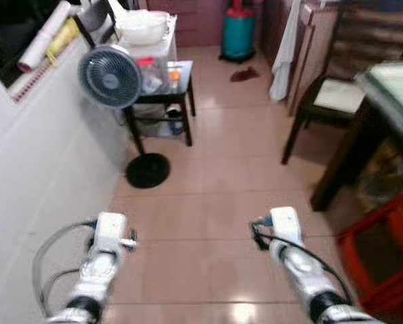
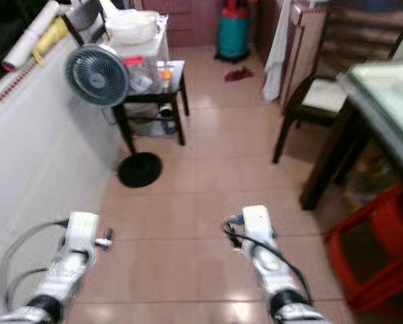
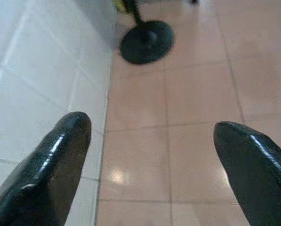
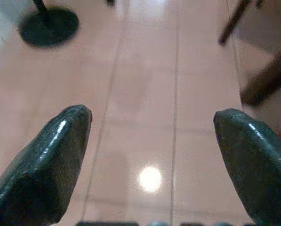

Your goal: Setting the table

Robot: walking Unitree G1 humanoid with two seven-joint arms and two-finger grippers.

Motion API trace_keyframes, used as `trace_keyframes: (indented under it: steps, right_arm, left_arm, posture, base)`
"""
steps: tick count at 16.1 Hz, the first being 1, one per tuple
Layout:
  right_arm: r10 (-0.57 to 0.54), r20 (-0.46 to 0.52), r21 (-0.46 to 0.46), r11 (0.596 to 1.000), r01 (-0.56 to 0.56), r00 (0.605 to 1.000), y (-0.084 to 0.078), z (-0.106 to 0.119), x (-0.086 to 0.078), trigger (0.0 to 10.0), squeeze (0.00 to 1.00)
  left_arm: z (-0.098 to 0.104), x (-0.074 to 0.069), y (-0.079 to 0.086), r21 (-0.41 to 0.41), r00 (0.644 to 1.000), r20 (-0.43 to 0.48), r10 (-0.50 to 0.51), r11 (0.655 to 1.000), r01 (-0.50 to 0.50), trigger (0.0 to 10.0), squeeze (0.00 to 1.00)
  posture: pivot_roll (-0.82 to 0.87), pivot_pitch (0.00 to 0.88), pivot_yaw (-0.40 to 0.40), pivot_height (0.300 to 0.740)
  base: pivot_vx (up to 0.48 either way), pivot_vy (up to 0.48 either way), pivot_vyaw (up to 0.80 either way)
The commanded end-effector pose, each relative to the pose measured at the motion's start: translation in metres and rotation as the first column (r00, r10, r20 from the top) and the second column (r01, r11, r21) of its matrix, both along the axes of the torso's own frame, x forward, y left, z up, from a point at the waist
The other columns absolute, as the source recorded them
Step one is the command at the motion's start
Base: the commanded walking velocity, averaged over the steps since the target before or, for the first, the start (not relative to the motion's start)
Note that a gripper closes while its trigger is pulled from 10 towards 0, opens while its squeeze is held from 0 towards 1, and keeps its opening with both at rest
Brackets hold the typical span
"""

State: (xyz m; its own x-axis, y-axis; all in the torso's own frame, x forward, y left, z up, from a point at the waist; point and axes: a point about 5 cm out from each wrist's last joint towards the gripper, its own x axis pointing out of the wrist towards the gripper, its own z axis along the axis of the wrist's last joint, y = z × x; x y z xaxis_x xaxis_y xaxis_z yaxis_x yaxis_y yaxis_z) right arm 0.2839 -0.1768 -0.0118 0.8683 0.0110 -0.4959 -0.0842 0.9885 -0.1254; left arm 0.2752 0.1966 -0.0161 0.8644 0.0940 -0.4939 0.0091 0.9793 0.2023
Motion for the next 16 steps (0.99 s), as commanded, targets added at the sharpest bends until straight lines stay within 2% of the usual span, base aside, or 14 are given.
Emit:
trace_keyframes:
  steps: [1, 5, 8, 9, 12, 14, 16]
  right_arm:
    - [0.011, -0.02, -0.008, 1.0, -0.011, 1.0, 0.006, -0.003, -0.002, 10.0, 0.0]
    - [0.009, -0.107, -0.014, 1.0, -0.01, 0.994, 0.007, -0.02, -0.019, 10.0, 0.0]
    - [-0.071, -0.16, -0.038, 0.997, 0.065, 0.985, -0.004, -0.027, -0.029, 10.0, 0.0]
    - [-0.018, -0.176, -0.046, 0.999, 0.011, 0.984, -0.001, -0.03, -0.032, 10.0, 0.0]
    - [0.019, -0.187, -0.045, 0.999, -0.028, 0.982, 0.006, -0.034, -0.037, 10.0, 0.0]
    - [0.008, -0.195, -0.035, 0.999, -0.016, 0.981, 0.006, -0.035, -0.038, 10.0, 0.0]
    - [0.038, -0.196, -0.059, 0.997, -0.051, 0.98, 0.006, -0.035, -0.038, 10.0, 0.0]
  left_arm:
    - [-0.007, -0.008, 0.008, 0.029, 0.999, -0.051, 0.014, 0.999, -0.012, 10.0, 0.0]
    - [-0.024, -0.028, 0.013, 0.061, 0.985, -0.169, 0.026, 0.998, -0.016, 10.0, 0.0]
    - [-0.034, -0.043, 0.017, 0.036, 0.972, -0.234, 0.025, 0.999, -0.017, 10.0, 0.0]
    - [-0.037, -0.047, 0.016, 0.01, 0.967, -0.254, 0.001, 1.0, 0.001, 10.0, 0.0]
    - [-0.04, -0.052, 0.016, 0.007, 0.96, -0.279, -0.011, 1.0, 0.013, 10.0, 0.0]
    - [-0.042, -0.055, 0.017, -0.003, 0.956, -0.292, -0.011, 1.0, 0.011, 10.0, 0.0]
    - [-0.044, -0.058, 0.018, -0.012, 0.951, -0.309, -0.015, 1.0, 0.012, 10.0, 0.0]
  posture:
    - [-0.09, 0.078, 0.052, 0.74]
    - [-0.09, 0.08, 0.045, 0.74]
    - [-0.09, 0.086, 0.043, 0.74]
    - [-0.1, 0.089, 0.044, 0.74]
    - [-0.1, 0.097, 0.041, 0.74]
    - [-0.1, 0.1, 0.042, 0.74]
    - [-0.11, 0.105, 0.044, 0.74]
  base:
    - [0.0, 0.48, 0.0]
    - [0.0, 0.48, 0.0]
    - [0.0, 0.0, 0.0]
    - [0.0, 0.0, 0.0]
    - [0.0, 0.0, 0.0]
    - [0.0, 0.0, 0.0]
    - [0.0, 0.0, 0.0]
